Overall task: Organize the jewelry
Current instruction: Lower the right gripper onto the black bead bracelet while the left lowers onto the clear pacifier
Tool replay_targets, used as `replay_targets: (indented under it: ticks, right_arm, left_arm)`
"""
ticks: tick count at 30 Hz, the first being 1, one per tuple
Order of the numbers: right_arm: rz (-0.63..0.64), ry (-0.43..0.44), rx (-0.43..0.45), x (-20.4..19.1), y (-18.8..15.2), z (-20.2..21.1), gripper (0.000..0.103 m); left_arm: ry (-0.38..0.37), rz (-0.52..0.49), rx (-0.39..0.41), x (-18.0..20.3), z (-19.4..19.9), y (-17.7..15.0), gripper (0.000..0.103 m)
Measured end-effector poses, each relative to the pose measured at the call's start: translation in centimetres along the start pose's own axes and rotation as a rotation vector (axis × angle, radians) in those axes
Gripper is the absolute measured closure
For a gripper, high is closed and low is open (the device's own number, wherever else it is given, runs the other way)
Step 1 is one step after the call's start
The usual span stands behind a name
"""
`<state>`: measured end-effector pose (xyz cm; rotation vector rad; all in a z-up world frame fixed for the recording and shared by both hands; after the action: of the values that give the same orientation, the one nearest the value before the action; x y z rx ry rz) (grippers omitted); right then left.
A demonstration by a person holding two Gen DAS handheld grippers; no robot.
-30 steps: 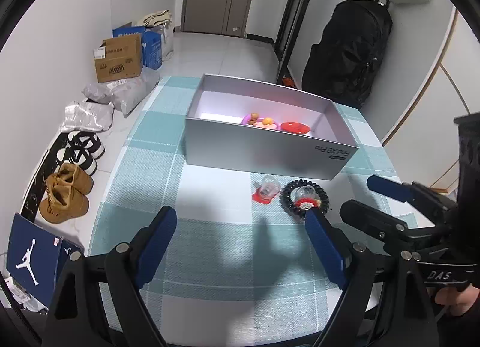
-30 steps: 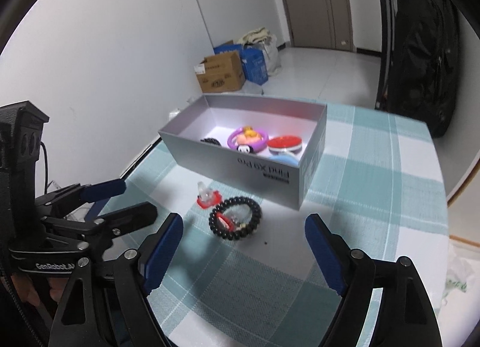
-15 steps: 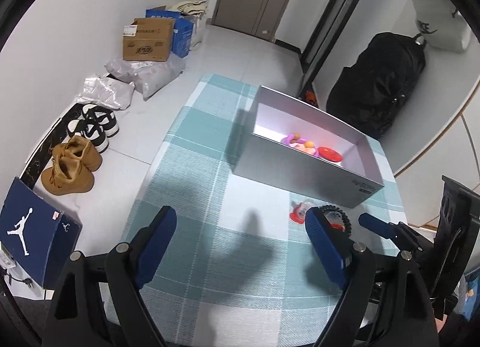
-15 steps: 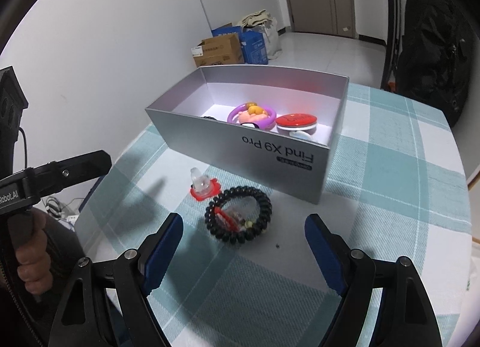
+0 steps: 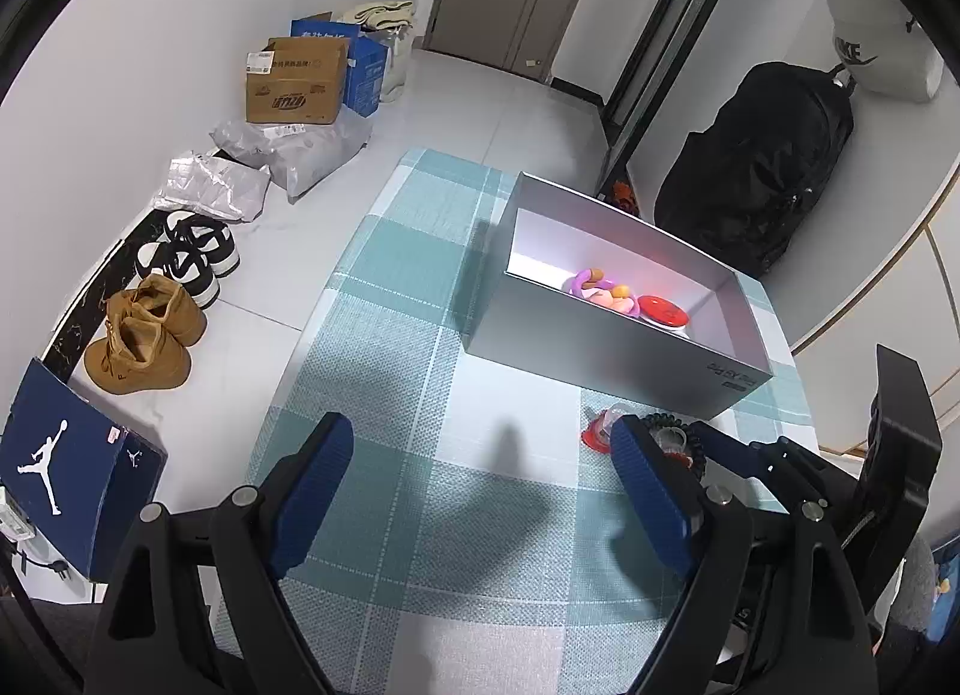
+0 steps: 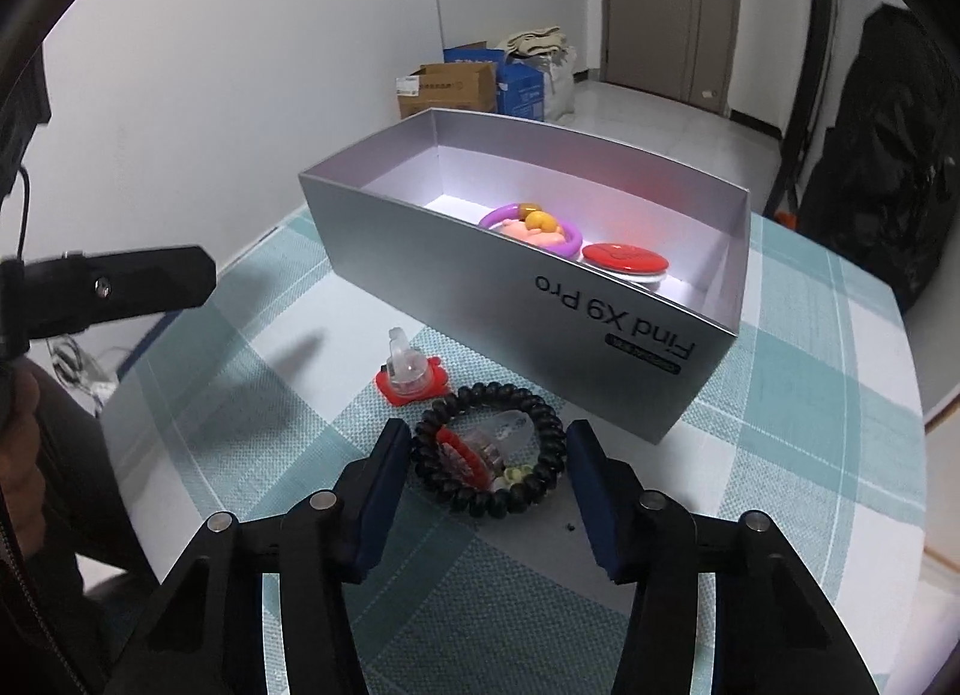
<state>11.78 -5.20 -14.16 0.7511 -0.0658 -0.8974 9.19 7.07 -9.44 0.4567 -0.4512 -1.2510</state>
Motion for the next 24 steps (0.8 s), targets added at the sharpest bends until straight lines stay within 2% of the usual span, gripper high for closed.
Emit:
replay_targets:
  ticks: [4,20,24]
  right_arm:
    - [0.01,0.009,0.008,-0.1,0.1,0.3,0.057]
    - [-0.052,0.088,0.085,0.7,-0.1,3.9,0.057]
    - [-0.074,0.115,0.07,0.3,-0.3,4.7,0.057]
  left_arm:
    - [0.005,0.001,-0.009,-0.1,-0.2,-0.1,0.019]
    - [0.016,0.002,-0.044,0.3,-1.0,-0.4,0.019]
    - [0.008,0.0,-0.054,0.8,-1.2,-0.4,0.019]
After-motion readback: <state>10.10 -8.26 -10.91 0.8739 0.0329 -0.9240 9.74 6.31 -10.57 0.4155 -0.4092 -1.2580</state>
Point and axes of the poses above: each gripper's, at about its wrist camera, not at the fingertips, and z roughly against the way its jaws point, x to its right, y to its top, the point moved 5 cm from there along -z, roughly the way its jaws point, and after that the axes turned 14 degrees about y, right-handed, at the moved point
